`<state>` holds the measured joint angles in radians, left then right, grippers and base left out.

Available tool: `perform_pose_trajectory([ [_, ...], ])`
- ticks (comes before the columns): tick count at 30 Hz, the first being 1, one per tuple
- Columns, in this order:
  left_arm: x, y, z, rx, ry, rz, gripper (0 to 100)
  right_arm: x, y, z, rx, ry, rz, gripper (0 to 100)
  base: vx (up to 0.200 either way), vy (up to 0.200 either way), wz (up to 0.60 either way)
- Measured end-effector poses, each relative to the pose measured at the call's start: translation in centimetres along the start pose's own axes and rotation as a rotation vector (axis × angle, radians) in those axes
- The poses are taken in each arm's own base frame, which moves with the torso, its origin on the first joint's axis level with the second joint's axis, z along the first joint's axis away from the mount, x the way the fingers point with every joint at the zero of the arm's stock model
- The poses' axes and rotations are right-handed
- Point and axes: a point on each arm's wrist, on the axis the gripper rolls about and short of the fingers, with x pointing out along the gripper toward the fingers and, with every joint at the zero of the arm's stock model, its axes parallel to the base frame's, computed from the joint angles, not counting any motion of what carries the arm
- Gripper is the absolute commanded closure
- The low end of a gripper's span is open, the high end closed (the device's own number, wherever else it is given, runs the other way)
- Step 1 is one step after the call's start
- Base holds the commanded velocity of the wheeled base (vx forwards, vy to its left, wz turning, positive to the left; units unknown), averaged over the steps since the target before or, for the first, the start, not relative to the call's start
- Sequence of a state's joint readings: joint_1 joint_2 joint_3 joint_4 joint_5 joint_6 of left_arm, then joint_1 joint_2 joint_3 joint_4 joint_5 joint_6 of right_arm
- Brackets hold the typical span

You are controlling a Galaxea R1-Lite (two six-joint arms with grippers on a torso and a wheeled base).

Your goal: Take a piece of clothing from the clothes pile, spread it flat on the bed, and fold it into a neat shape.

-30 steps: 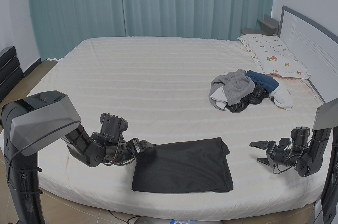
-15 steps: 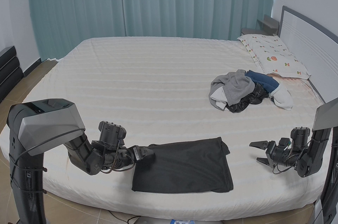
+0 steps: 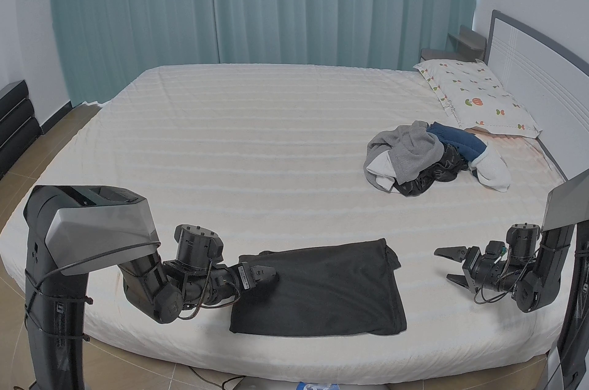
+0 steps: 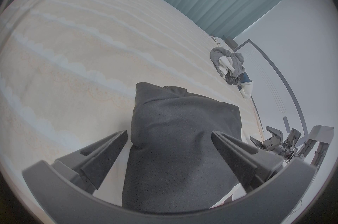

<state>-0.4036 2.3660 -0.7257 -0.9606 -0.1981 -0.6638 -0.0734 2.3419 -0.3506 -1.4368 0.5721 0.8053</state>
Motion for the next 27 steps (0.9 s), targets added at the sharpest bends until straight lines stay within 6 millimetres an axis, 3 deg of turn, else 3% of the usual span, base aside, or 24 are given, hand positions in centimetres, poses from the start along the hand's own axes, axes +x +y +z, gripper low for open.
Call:
perform_pose_trajectory([
  [3, 0.05, 0.06, -0.11, 0.0, 0.004, 0.002, 0, 0.01, -0.06, -0.05, 0.002, 0.002, -0.002, 0, 0.0, 0.0, 0.0],
  [4, 0.06, 0.08, -0.13, 0.0, 0.004, 0.003, 100, 0.02, -0.07, -0.06, 0.002, 0.002, -0.002, 0, 0.0, 0.0, 0.0],
  [27, -0.46, 0.43, 0.03, -0.029, -0.007, 0.02, 100, 0.0, -0.11, -0.08, 0.003, 0.002, -0.003, 0, 0.0, 0.0, 0.0],
])
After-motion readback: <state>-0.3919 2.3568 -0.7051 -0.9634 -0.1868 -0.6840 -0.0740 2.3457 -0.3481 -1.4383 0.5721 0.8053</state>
